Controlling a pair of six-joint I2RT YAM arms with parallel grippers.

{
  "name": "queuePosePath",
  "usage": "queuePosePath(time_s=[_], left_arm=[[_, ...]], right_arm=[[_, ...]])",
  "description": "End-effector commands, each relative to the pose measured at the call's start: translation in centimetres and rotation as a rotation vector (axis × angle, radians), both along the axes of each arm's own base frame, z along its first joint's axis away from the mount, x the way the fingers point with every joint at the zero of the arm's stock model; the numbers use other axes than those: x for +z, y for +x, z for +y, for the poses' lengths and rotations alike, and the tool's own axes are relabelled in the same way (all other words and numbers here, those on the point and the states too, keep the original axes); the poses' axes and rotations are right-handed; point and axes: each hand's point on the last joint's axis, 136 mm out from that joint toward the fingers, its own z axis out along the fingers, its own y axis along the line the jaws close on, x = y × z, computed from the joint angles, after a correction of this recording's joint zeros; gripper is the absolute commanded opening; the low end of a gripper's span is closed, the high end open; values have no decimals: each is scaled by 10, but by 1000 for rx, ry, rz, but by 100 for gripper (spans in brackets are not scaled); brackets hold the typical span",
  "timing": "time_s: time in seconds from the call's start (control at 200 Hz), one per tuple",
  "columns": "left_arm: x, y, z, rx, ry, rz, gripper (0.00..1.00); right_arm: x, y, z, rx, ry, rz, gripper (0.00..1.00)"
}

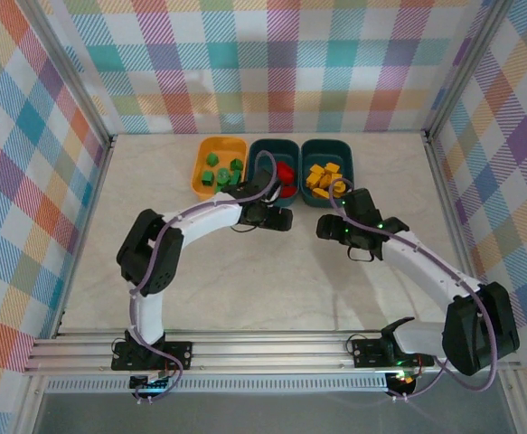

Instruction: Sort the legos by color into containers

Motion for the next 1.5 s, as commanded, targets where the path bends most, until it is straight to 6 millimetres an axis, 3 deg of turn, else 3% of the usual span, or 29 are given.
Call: queuePosePath(time_s=[0.0, 0.165, 0.465, 0.71, 0.89, 1.12, 1.27, 1.375, 1.495], left_arm=[[-17, 6, 6, 50, 66, -1, 83], [-34, 24, 2, 90, 93, -21, 80], [-56, 32, -10, 65, 109, 22, 70], [-56, 25, -5, 66, 119, 41, 45], [-32, 16, 0, 53, 99, 18, 43], [40, 11, 7, 33, 21, -82, 42], [70, 43, 40, 133, -84, -94, 42], [67, 80, 79, 300, -193, -46, 42], [55, 120, 119, 447, -206, -8, 42]], right_arm=[[3, -2, -3, -24, 19, -19, 81], [5, -4, -3, -7, 15, -17, 80], [9, -4, -1, 1, 23, -22, 78], [19, -1, -1, 3, 23, -50, 78], [15, 0, 3, 11, 38, -38, 77], [14, 1, 10, 22, 73, -31, 76], [12, 0, 19, 36, 118, -12, 75], [10, -2, 27, 46, 161, 1, 75], [11, -6, 28, 51, 165, 4, 75]])
